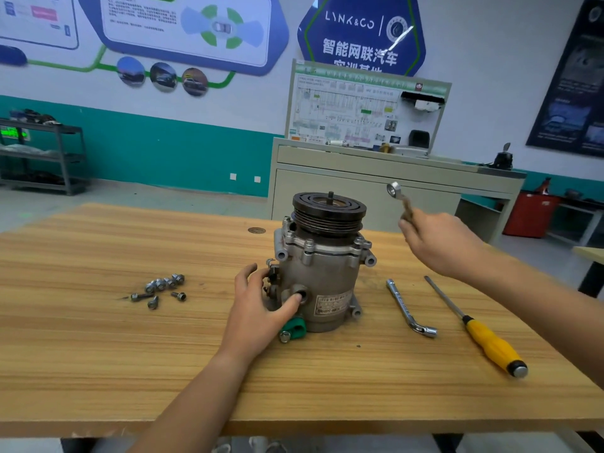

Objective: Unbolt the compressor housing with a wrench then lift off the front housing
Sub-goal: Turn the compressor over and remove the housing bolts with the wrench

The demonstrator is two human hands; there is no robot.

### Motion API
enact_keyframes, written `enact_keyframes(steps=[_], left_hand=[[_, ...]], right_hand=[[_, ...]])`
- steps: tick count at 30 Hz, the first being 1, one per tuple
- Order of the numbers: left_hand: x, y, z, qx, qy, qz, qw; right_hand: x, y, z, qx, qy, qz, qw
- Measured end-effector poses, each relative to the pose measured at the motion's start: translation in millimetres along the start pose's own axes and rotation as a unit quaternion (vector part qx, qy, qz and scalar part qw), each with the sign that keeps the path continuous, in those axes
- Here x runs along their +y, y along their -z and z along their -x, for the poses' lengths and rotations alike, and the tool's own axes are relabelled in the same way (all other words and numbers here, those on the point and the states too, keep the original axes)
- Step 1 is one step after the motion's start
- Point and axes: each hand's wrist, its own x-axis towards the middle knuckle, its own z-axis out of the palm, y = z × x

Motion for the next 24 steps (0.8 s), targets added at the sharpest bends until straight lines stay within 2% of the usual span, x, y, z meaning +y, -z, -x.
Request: enact_keyframes(steps=[2, 7, 13, 18, 24], left_hand=[[-0.8, -0.4, -1.0, 0.001, 0.001, -0.003, 1.0], [-0.9, -0.5, -1.1, -0.001, -0.004, -0.004, 1.0], [1.1, 1.9, 0.6, -0.004, 0.015, -0.008, 1.0], [2.1, 1.7, -0.3, -0.007, 0.021, -0.003, 1.0], [1.8, 2.7, 1.5, -0.009, 0.025, 0.01, 1.0]], right_hand=[[-3.7, 12.4, 16.2, -0.028, -0.012, -0.025, 0.999], [-19.1, 30.1, 42.4, -0.107, -0.013, 0.08, 0.991], [-40.7, 33.6, 37.2, -0.136, -0.016, 0.163, 0.977], [-63.6, 41.8, 38.7, -0.143, 0.027, 0.251, 0.957], [-78.5, 48.1, 41.8, -0.167, 0.04, 0.297, 0.939]])
